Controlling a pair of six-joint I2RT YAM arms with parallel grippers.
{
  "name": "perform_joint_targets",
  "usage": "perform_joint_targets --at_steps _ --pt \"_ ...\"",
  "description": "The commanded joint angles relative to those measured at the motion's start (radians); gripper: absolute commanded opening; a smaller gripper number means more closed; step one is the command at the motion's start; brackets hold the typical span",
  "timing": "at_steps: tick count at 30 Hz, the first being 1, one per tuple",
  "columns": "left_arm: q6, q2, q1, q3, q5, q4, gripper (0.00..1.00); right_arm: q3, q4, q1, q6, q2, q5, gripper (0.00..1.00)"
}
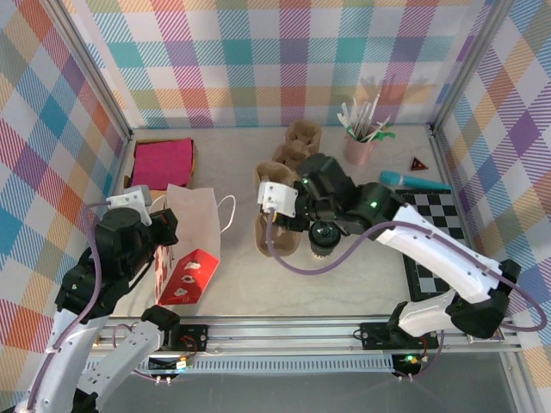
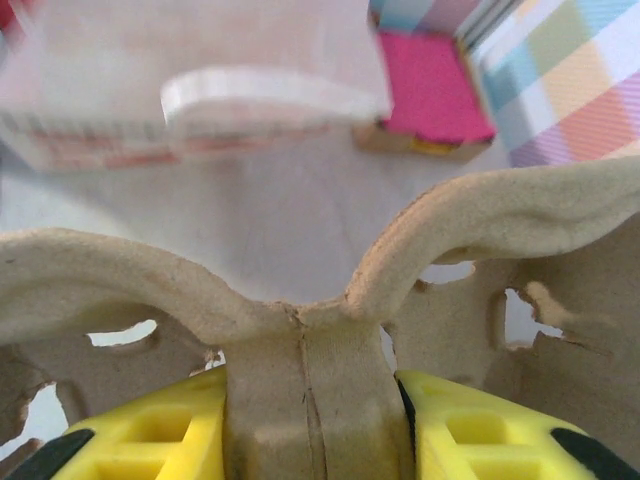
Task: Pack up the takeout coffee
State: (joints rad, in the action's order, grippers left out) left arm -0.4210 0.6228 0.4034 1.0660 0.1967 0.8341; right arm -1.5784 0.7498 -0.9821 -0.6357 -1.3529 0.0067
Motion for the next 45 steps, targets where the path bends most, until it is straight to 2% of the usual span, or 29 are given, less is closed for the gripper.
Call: perform_joint_targets --at_steps 1,5,9,15,22,33,45 --pt "-0.045 0.003 -0.008 -0.024 -0.077 -0.07 0.0 -0.092 0.025 -0.009 0.083 -0.025 -0.12 0.36" --pt "-0.075 -0.004 -0.006 -0.046 -0.12 -0.084 0.0 -0.23 0.044 -0.007 0.11 -0.098 -0.202 0.31" --pt "-0.083 -0.018 -0.002 -0.064 -0.146 -0.097 0.0 -0.364 0.08 -0.008 0.148 -0.187 -0.265 0.3" --pt "-0.102 -0.006 0.022 -0.091 -0.188 -0.138 0.0 -0.548 0.162 -0.01 0.254 -0.338 -0.308 0.28" --pt "-0.121 0.007 0.051 -0.074 -0.186 -0.161 0.0 -0.394 -0.002 -0.021 0.359 -0.338 -0.376 0.25" --pt "-0.122 0.014 0.066 -0.069 -0.181 -0.164 0.0 -0.248 -0.048 -0.039 0.372 -0.337 -0.431 0.26" --pt "-0.118 0.01 0.068 -0.075 -0.213 -0.164 0.0 -0.371 0.02 -0.007 0.307 -0.471 -0.492 0.26"
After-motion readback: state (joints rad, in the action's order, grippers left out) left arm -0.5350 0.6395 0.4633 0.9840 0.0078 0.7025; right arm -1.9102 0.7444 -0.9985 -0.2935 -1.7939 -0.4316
